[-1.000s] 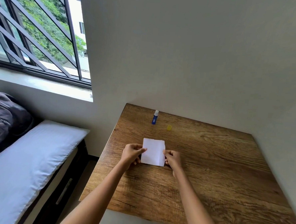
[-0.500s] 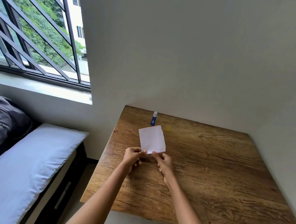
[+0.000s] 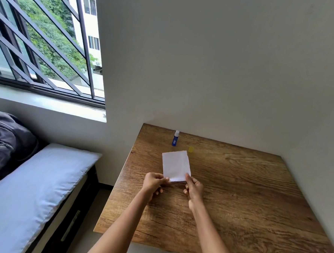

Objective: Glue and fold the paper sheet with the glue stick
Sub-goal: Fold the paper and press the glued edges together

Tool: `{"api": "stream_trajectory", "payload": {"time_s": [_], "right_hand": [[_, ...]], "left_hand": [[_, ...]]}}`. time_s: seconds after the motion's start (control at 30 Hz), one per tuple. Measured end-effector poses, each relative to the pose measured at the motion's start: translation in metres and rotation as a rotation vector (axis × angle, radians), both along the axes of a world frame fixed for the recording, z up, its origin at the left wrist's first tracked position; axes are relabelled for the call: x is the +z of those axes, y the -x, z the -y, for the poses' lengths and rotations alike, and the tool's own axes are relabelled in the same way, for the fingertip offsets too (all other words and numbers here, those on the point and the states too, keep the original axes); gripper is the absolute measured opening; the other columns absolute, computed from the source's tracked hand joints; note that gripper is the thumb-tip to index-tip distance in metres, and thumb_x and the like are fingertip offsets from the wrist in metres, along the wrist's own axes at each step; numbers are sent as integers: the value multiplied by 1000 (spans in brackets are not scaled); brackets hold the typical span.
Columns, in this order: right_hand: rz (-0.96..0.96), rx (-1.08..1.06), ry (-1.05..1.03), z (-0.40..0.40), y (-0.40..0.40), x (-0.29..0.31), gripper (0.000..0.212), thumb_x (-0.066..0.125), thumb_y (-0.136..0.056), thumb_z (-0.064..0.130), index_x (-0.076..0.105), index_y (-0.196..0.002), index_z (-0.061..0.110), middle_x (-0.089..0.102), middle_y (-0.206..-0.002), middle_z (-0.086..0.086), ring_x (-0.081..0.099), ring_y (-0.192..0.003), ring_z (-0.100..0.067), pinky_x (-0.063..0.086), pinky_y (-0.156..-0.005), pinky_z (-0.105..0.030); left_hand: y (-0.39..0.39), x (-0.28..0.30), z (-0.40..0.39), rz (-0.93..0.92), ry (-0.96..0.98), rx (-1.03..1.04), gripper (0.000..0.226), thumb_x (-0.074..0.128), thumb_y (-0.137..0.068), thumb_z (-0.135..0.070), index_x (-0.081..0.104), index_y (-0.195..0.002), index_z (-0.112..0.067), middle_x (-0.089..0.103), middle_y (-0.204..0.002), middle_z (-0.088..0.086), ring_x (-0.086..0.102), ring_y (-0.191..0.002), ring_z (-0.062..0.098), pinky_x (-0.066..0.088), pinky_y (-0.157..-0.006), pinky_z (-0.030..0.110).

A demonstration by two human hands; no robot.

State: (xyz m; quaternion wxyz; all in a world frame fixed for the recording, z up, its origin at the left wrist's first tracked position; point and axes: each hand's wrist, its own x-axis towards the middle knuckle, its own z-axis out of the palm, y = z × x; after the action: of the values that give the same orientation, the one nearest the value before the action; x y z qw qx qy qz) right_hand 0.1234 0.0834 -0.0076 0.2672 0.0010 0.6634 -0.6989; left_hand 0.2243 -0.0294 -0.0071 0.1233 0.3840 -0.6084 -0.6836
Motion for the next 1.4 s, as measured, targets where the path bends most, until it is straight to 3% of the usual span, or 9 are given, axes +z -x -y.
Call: {"api": "stream_trajectory", "payload": {"time_s": [0.1, 0.27, 0.43, 0.63, 0.7, 0.83, 1.03, 1.27, 1.4], "right_hand": [[-4, -15, -24, -1, 2, -1, 20, 65, -85, 23, 63, -97, 7, 44, -60, 0, 36, -49, -7, 33, -34, -14], [0, -33, -37, -2, 1, 1, 11, 64, -87, 24, 63, -81, 15, 41, -56, 0, 35, -46, -9, 32, -33, -14], [-46, 21, -76, -5, 0, -2, 18, 63, -87, 26, 66, -94, 10, 42, -56, 0, 38, -43, -7, 35, -34, -14], [-27, 185, -108, -16, 13, 3, 30, 62, -85, 42, 63, -88, 12, 45, -52, 7, 34, -37, -2, 27, -33, -14], [-76, 316, -172, -19, 18, 10, 28, 68, -83, 33, 66, -97, 9, 56, -57, 10, 43, -36, -1, 29, -32, -13], [-101, 404, -248, -12, 29, 20, 30, 71, -81, 18, 64, -106, 5, 67, -84, -2, 62, -63, -7, 43, -41, -11], [-189, 415, -325, 2, 59, 30, 19, 66, -84, 31, 68, -94, 15, 66, -85, 7, 53, -78, -6, 39, -60, -23], [-208, 528, -323, 12, 66, 25, 35, 64, -85, 35, 64, -110, 10, 69, -106, -8, 62, -88, -17, 45, -63, -24], [-217, 492, -348, 15, 67, 24, 46, 46, -93, 44, 63, -109, 5, 64, -110, -13, 57, -107, -28, 43, -75, -27]], "left_hand": [[1, -3, 2, 21, 4, -16, 7, 69, -82, -17, 71, -83, -11, 69, -59, -4, 45, -31, 5, 33, -30, 16], [4, -3, 3, 34, 41, -56, 21, 70, -81, -28, 70, -92, -10, 69, -66, -5, 45, -32, 6, 33, -29, 16], [9, -3, 8, 62, 91, 31, 22, 71, -79, -31, 72, -90, -11, 71, -78, 4, 54, -61, 19, 37, -44, 23], [13, -5, 8, 56, 85, 72, 18, 71, -81, -27, 72, -88, -10, 71, -81, 6, 53, -60, 20, 35, -42, 23], [13, -5, 11, 82, 75, 23, 16, 70, -81, -27, 72, -86, -12, 69, -75, 3, 49, -51, 14, 33, -38, 19], [13, -6, 12, 142, 168, -108, 15, 71, -81, -26, 70, -77, -12, 62, -65, 2, 39, -35, 3, 30, -33, 15], [13, -11, 13, 163, 208, -170, 23, 73, -78, -24, 71, -81, -1, 57, -57, 1, 37, -35, 5, 27, -32, 16], [18, -10, 13, 201, 203, -131, 25, 73, -78, -27, 69, -79, -3, 56, -58, 0, 37, -37, 7, 28, -33, 16], [19, -7, 14, 204, 191, -139, 28, 73, -78, -27, 70, -85, 0, 55, -58, 0, 35, -33, 3, 28, -32, 15]]}}
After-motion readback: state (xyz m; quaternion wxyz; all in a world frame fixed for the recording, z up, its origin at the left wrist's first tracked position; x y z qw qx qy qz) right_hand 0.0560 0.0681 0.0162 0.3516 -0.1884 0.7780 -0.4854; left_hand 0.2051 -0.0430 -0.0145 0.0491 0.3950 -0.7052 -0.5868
